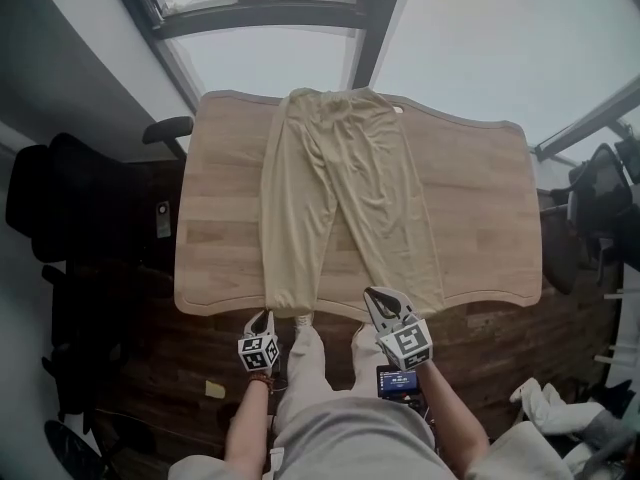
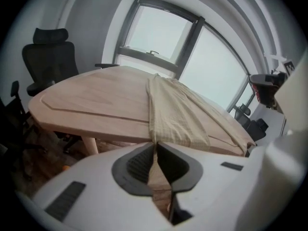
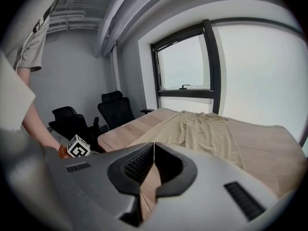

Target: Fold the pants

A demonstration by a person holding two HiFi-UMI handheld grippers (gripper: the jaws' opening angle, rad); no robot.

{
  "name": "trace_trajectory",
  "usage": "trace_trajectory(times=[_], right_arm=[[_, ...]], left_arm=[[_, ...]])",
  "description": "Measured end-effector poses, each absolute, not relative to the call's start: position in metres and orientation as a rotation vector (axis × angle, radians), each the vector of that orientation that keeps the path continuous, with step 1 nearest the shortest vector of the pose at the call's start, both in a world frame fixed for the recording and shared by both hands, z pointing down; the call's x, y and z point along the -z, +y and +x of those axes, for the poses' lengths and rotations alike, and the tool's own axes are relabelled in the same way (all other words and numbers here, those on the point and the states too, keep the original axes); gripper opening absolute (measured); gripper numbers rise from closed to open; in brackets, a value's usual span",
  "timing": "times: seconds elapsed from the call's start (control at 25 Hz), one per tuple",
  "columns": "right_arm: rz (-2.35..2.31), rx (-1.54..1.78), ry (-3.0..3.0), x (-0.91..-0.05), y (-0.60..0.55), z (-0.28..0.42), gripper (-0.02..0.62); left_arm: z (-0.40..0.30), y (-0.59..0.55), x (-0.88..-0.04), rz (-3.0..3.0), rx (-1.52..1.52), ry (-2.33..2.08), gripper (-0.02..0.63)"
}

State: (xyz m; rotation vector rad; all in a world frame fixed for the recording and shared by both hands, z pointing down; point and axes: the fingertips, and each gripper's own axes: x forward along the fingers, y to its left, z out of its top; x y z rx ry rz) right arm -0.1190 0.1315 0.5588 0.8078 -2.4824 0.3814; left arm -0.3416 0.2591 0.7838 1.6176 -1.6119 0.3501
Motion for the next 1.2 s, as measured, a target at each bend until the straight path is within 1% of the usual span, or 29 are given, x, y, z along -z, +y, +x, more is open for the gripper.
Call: trace_trajectory(times=[0.08,0.28,0.48,0.68,0.92,1.16,1.2], right_arm=[[0.811,-0.395,-2.484,-0.558,0.129,-0.114,0.005],[0.826,-0.402,-2.492,-0.557,0.123,-0.1,0.005],[0.896,-0.426,-2.501,-0.555,0.113,-0.076,0.005],[0.987,-0.477,-2.489,-0.555,0.101,-0.038,0.005],[1.132,-0.523,-2.472,-0.556,0.086,0.035,0.006],[1.241,-0.668,-2.427,-0.571,0.086,0.125,0.006],[1.235,-0.699,-2.418,-0.577,0.087,0.137,0.006]], left_arm=[[-0.339,0.261,-0.774,1.635,-0.313,-1.598,0.023],[-0.328,0.252,-0.725,1.754,-0.25,-1.544,0.018],[-0.282,0.23,-0.656,1.942,-0.265,-1.386,0.018],[-0.199,0.2,-0.604,2.078,-0.321,-1.171,0.018],[-0.076,0.158,-0.56,2.163,-0.329,-0.937,0.018],[0.051,0.088,-0.575,2.148,-0.464,-0.771,0.021],[0.071,0.081,-0.579,2.142,-0.483,-0.717,0.079]])
